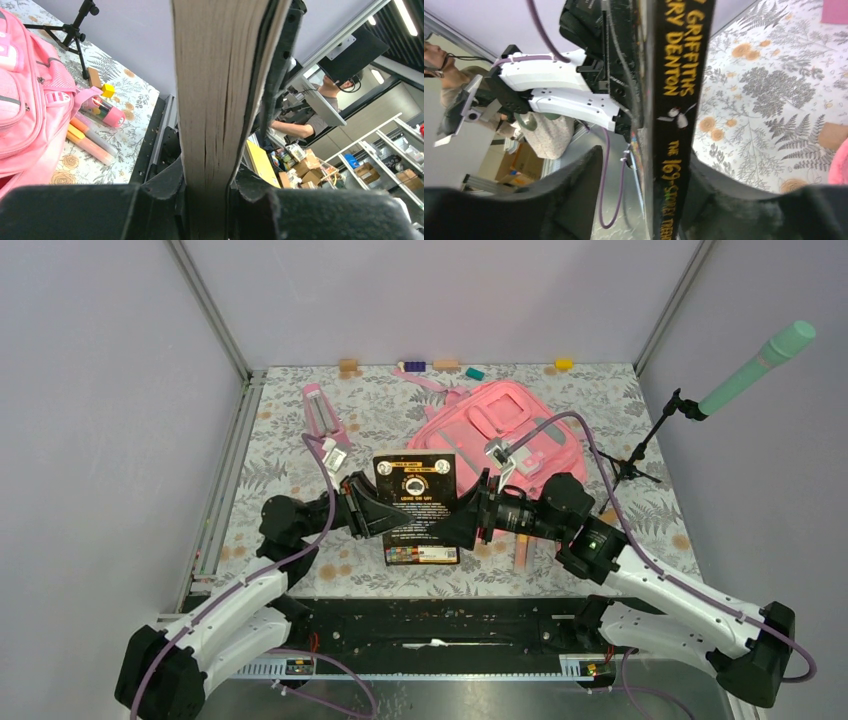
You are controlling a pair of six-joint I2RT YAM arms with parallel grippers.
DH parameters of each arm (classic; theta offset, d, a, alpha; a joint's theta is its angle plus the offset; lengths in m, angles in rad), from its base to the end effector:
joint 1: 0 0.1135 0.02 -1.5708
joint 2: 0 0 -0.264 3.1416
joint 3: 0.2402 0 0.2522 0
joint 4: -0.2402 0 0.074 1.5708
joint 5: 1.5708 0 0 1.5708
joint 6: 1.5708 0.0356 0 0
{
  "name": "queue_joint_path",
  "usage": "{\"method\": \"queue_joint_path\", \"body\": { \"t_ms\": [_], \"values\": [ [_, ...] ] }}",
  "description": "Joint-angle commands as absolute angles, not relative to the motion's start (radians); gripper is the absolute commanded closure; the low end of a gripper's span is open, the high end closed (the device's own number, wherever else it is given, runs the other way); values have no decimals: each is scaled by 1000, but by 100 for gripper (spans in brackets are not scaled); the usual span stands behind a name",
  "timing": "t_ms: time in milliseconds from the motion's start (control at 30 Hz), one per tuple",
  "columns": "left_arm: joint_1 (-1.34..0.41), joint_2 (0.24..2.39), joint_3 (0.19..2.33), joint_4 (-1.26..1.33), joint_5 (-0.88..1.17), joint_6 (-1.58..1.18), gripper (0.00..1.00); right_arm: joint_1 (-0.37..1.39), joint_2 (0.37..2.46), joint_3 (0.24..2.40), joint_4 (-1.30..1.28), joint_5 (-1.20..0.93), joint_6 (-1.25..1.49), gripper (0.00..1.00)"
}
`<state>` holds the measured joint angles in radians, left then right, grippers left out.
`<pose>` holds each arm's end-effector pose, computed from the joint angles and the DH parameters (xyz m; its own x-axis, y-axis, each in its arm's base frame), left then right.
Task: Pack the student bag
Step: Pick up the book from the center of the board.
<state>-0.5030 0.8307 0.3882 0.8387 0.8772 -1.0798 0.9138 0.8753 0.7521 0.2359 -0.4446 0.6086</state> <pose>0.1430 -0.1099 0.2951 -0.6604 -0.2801 -0.6967 0.7365 -0.0612 -0.6736 0.1142 0.1731 0.3576 -0.5016 0.1948 -0.8429 -0.8399 0.1238 0.5284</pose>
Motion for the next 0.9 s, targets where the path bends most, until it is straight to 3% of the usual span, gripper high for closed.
{"method": "queue_joint_path", "body": {
  "t_ms": [0, 133, 233, 267, 300, 433, 500, 600, 867],
  "values": [
    [-508, 839, 457, 866, 842, -1029, 100, 930, 894, 753, 378, -449, 663, 51],
    [-508, 902, 483, 859, 875, -990, 100, 930, 921, 752, 401, -432, 639, 56],
    [-508, 957, 510, 859, 913, -967, 100, 930, 922, 760, 368, -375, 607, 88],
    [-508, 968, 537, 818, 928, -935, 96, 930, 907, 757, 336, -327, 592, 96],
    [-508, 972, 563, 751, 932, -890, 87, 930, 889, 757, 295, -251, 577, 100],
    [-508, 950, 710, 274, 838, -553, 28, 925, 806, 787, 52, 2, 473, 100],
    [-508, 942, 772, 88, 760, -413, 12, 913, 777, 815, -52, 70, 407, 100],
    [-510, 952, 839, -95, 652, -253, 4, 864, 754, 853, -187, 139, 371, 100],
    [-617, 1070, 860, -202, 311, 64, 3, 614, 739, 852, -312, 96, 388, 100]
  ]
}}
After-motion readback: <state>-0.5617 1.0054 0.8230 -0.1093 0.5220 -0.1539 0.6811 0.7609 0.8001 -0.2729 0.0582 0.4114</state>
